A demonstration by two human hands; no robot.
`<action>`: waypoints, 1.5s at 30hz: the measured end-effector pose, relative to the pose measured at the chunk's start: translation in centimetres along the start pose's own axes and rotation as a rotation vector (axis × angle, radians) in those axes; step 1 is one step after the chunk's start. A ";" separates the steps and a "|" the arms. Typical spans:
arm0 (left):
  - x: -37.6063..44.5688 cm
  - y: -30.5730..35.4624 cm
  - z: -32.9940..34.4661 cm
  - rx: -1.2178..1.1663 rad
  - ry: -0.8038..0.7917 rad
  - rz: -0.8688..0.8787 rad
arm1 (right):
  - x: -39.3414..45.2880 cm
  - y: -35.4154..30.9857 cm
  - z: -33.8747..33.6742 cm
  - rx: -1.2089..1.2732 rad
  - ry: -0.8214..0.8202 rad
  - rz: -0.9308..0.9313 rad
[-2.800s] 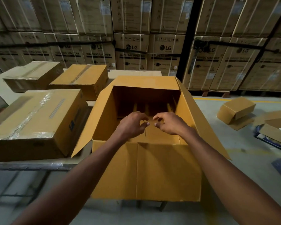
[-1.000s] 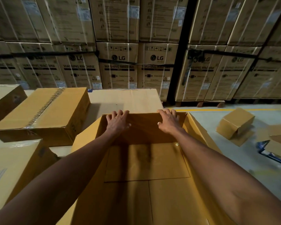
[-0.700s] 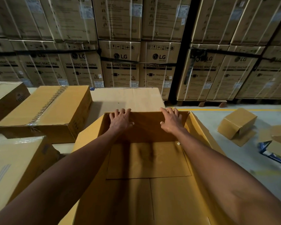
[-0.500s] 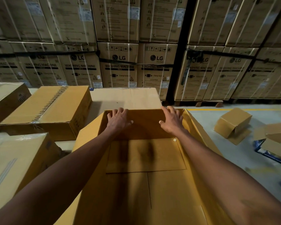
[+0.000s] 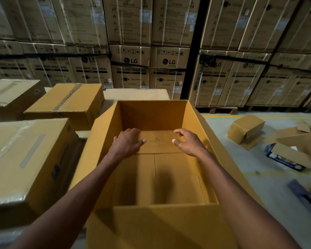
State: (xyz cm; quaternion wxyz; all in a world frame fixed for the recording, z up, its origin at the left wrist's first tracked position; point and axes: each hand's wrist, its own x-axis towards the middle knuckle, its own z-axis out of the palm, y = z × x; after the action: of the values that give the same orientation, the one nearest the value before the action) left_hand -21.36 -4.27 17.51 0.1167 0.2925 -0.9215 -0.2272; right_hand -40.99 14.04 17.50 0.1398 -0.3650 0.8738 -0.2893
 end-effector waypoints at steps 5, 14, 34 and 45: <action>-8.1 1.0 0.7 -0.140 0.056 -0.004 | -8.9 -0.4 0.7 0.081 0.064 -0.013; -17.1 0.8 -0.9 -0.282 0.051 -0.020 | -17.4 -2.8 2.6 0.111 0.166 -0.007; -35.7 -24.0 -11.5 -0.484 0.208 -0.166 | -26.9 -27.6 26.3 0.533 0.025 -0.209; -36.1 -37.3 -15.8 -0.558 0.268 -0.330 | -21.2 -34.5 36.7 0.456 -0.092 -0.149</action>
State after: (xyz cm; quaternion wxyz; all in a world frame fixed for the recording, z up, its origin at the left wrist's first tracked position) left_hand 31.18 -15.54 10.09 0.2735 0.4217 -0.7407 -0.4458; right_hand 9.74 -5.06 10.02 0.2367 -0.4001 0.7495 -0.4714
